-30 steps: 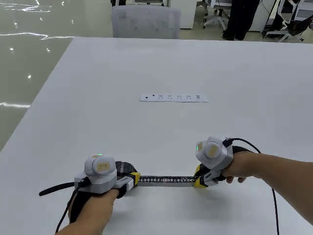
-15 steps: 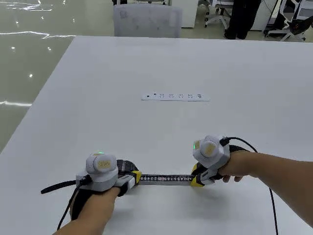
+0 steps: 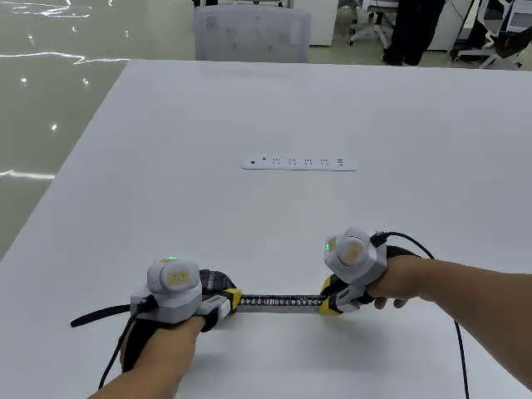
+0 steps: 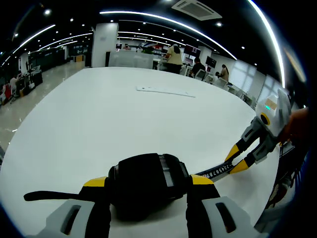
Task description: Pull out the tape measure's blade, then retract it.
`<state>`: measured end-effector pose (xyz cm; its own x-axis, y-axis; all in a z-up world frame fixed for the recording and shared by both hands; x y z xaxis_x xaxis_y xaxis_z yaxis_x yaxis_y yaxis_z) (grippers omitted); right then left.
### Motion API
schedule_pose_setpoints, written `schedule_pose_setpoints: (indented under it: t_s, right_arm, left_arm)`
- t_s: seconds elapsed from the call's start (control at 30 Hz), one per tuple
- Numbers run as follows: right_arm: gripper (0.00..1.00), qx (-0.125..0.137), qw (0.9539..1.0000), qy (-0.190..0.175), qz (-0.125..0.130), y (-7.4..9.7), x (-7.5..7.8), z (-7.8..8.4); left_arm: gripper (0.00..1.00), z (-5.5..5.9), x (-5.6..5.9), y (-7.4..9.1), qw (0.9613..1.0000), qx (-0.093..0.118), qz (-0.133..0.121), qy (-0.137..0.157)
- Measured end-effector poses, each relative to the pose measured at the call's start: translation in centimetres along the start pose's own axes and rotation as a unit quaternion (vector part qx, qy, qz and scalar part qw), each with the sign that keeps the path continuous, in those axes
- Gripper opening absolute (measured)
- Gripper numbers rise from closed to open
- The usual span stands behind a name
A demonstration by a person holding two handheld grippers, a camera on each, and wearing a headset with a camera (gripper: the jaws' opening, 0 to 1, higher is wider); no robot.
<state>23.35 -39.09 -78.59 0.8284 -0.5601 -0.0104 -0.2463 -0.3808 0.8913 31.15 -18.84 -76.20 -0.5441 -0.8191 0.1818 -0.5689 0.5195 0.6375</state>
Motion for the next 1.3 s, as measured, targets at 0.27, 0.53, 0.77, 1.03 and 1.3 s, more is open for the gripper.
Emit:
schedule_pose_setpoints:
  t_s: [0.27, 0.53, 0.77, 1.03, 1.3]
  right_arm:
    - [0.14, 0.000, 1.0000, 0.004, 0.001, -0.1, -0.2, -0.4]
    - [0.14, 0.003, 1.0000, 0.003, 0.000, -0.5, -0.2, -0.9]
    - [0.14, 0.006, 1.0000, 0.001, 0.001, -0.6, -0.4, -1.2]
    - [0.14, 0.009, 1.0000, 0.002, 0.000, -1.1, -0.4, -1.8]
    - [0.14, 0.013, 0.9999, 0.003, -0.002, -1.6, -0.6, -2.7]
  left_arm:
    - [0.58, 0.0, 0.0, 0.0, 1.0000, 0.001, -0.001, -0.002]
    - [0.58, 0.1, 0.0, 0.1, 1.0000, 0.000, 0.000, 0.000]
    - [0.58, 0.1, 0.0, 0.0, 1.0000, 0.000, 0.000, 0.000]
    - [0.58, 0.0, -0.1, 0.0, 1.0000, 0.000, 0.000, 0.002]
    - [0.58, 0.0, -0.1, 0.0, 1.0000, 0.000, 0.001, 0.003]
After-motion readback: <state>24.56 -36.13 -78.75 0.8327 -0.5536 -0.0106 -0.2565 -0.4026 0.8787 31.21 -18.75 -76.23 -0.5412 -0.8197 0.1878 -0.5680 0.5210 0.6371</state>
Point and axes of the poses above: the centre of the closed fingertips' face, and the gripper's own axes: y roughly backward along the fingers, x roughly to its right, z roughly out of its underside, the point moved 4 cm from there along y, roughly backward along the fingers, and after that the axes turned 1 degree about y, right-handed, at the moved point
